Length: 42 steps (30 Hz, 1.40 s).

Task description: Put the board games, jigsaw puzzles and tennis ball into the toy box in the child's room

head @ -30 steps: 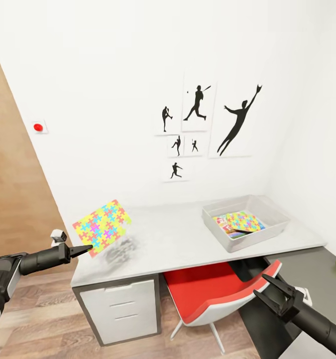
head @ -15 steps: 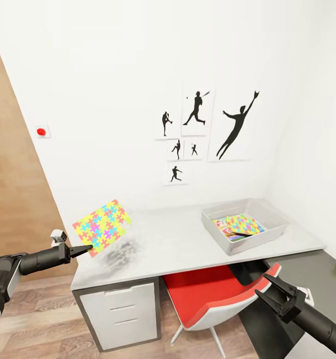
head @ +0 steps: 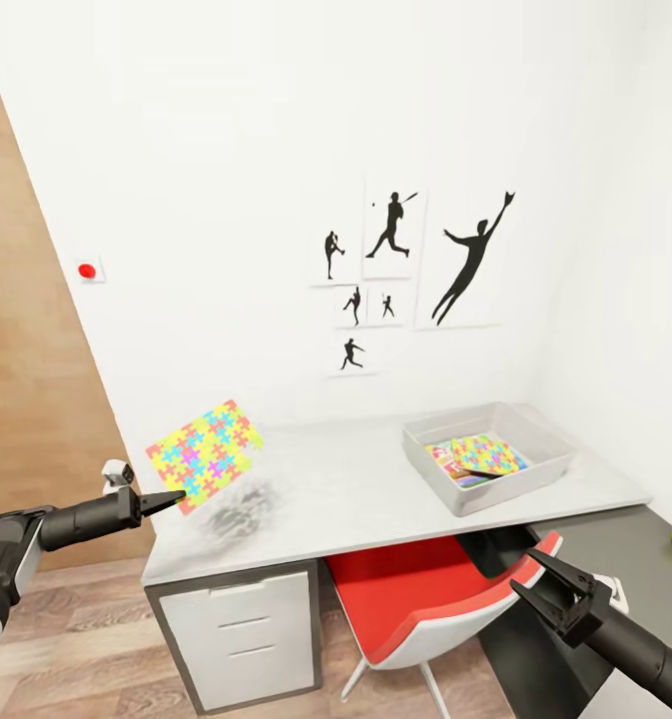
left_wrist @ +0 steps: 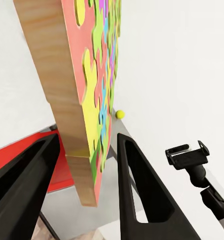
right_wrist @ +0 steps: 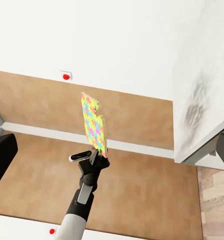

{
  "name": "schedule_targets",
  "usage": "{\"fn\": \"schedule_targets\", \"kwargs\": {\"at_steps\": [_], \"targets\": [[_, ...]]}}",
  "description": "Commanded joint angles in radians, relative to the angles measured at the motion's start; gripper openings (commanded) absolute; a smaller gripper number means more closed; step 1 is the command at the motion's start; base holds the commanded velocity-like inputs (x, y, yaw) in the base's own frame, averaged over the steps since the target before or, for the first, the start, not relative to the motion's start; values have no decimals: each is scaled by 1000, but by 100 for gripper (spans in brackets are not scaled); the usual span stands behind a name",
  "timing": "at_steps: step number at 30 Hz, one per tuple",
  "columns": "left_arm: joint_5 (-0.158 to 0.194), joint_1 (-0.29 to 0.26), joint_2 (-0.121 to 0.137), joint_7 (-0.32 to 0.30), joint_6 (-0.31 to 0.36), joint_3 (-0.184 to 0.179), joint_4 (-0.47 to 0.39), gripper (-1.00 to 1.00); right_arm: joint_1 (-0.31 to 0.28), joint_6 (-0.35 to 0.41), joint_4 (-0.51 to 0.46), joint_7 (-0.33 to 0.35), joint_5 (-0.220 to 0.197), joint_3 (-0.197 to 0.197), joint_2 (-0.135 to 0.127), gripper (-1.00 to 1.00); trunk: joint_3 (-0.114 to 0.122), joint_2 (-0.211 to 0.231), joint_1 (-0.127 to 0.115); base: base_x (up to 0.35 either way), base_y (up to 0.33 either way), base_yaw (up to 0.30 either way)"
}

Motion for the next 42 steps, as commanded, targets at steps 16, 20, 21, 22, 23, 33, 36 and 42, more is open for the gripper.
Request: {"fn": "schedule_targets", "kwargs": {"at_steps": [16, 20, 21, 22, 23, 33, 36, 42], "targets": [[-1, -1, 1, -4, 10, 0, 0, -100, 0, 3, 1, 5, 2, -20, 0, 100, -2, -2, 1, 0, 0, 0], [-1, -1, 1, -4, 10, 0, 0, -100, -1, 3, 1, 5, 2, -24, 1, 100, -1, -2, 1, 0, 0, 0], [-1, 0, 1, -4, 10, 0, 0, -100, -1, 3, 0, 5, 2, -28, 3, 100, 0, -2, 1, 0, 0, 0], [-1, -1, 1, -4, 10, 0, 0, -100, -2, 3, 0, 5, 2, -32, 4, 100, 1, -2, 1, 0, 0, 0], [-1, -1, 1, -4, 10, 0, 0, -100, -2, 3, 0, 5, 2, -36, 5, 100, 3, -2, 1, 0, 0, 0], [-1, -1, 1, -4, 10, 0, 0, -100, -3, 3, 0, 6, 2, -44, 8, 100, 19, -2, 1, 0, 0, 0], [-1, -1, 1, -4, 10, 1, 0, -100, -3, 3, -1, 7, 2, -44, 8, 100, 24, -2, 1, 0, 0, 0], [-1, 0, 1, -4, 10, 2, 0, -100, -3, 3, -5, 100, 3, -52, 10, 100, 33, -2, 1, 0, 0, 0]]}}
